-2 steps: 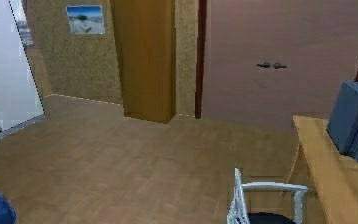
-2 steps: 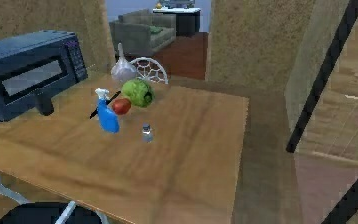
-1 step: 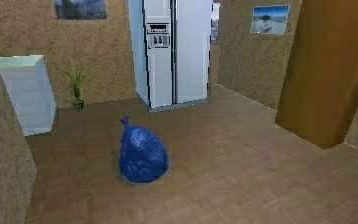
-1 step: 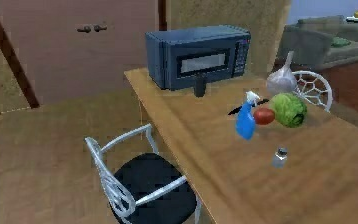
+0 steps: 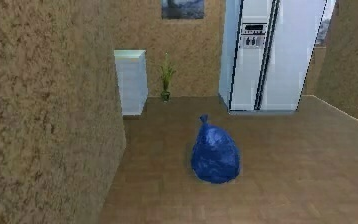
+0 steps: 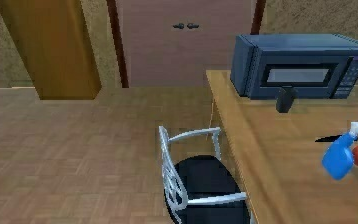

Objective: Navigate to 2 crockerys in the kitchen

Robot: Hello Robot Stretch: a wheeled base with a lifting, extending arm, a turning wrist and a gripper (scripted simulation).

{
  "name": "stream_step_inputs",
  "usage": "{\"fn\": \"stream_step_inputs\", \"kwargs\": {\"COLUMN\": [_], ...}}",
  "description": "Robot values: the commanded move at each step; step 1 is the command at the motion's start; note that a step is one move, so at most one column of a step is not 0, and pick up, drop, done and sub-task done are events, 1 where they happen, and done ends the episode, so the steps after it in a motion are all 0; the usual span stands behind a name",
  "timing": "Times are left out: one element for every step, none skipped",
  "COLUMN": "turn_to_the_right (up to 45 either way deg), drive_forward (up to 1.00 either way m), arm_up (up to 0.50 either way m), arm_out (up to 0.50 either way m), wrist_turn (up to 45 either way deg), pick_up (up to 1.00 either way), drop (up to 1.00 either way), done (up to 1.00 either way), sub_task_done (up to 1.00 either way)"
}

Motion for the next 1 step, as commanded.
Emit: {"fn": "stream_step_inputs", "kwargs": {"turn_to_the_right": [0.0], "drive_forward": [0.25], "arm_up": [0.0], "arm_out": [0.0], "wrist_turn": [0.0], "pick_up": [0.0], "drop": [0.0], "done": [0.0], "sub_task_done": [0.0]}}
